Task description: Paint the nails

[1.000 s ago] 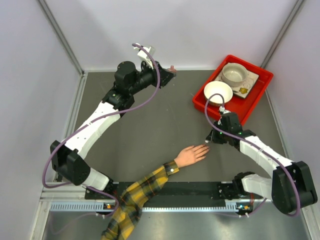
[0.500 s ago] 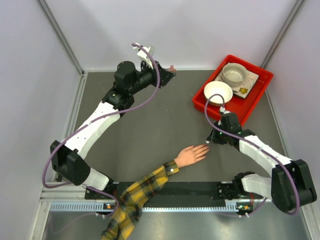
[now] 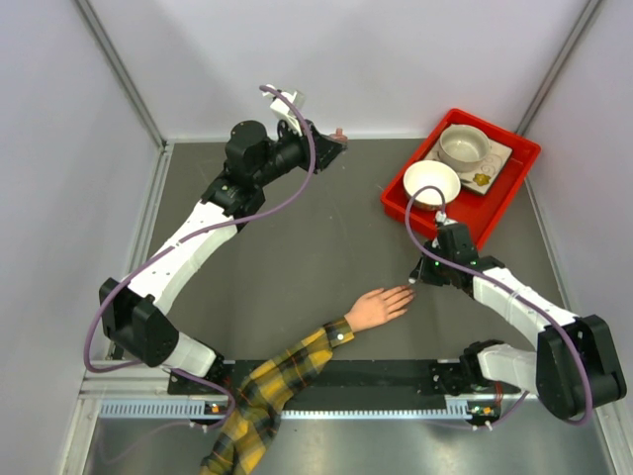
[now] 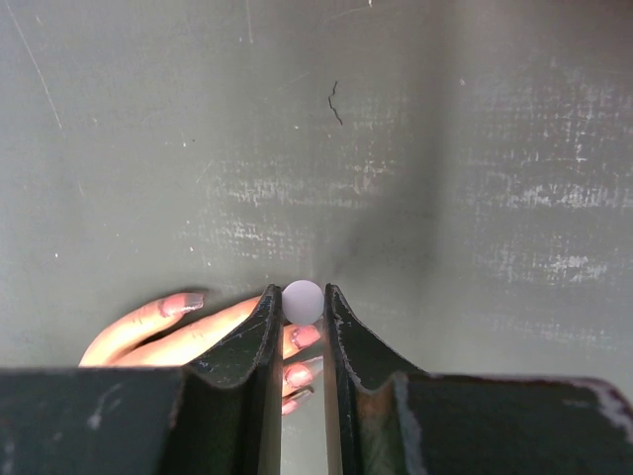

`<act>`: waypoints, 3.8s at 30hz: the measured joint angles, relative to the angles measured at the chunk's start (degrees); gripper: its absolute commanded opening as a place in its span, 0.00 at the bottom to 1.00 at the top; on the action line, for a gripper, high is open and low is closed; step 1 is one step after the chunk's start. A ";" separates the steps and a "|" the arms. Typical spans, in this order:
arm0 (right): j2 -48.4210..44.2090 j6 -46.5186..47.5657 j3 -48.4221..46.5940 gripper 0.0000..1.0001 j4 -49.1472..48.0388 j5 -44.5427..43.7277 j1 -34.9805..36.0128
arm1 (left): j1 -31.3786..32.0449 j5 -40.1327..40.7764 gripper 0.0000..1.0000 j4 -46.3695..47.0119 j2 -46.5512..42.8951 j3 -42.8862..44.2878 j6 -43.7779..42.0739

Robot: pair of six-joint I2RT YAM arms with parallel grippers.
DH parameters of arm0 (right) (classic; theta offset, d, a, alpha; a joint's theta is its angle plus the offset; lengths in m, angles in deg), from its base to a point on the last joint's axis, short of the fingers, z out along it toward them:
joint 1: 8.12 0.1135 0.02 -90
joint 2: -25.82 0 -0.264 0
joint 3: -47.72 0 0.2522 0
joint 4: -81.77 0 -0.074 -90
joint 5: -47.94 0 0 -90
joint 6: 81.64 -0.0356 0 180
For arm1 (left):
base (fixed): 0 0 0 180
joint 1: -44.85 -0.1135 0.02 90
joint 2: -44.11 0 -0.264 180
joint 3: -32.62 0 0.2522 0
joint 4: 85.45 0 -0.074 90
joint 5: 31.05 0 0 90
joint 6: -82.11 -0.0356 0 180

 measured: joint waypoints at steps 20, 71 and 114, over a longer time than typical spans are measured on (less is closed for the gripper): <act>-3.87 -1.07 0.09 0.00 1.25 -1.14 0.00 | -0.31 -0.66 0.00 0.68 -0.26 -1.16 0.02; 1.29 6.62 -77.83 0.00 38.88 21.00 13.53 | 13.97 -24.11 0.00 -2.80 -13.70 -12.66 -15.08; -0.02 5.49 -70.01 0.00 37.13 16.96 16.33 | 13.97 -23.56 0.00 -4.09 -13.51 -12.04 -16.13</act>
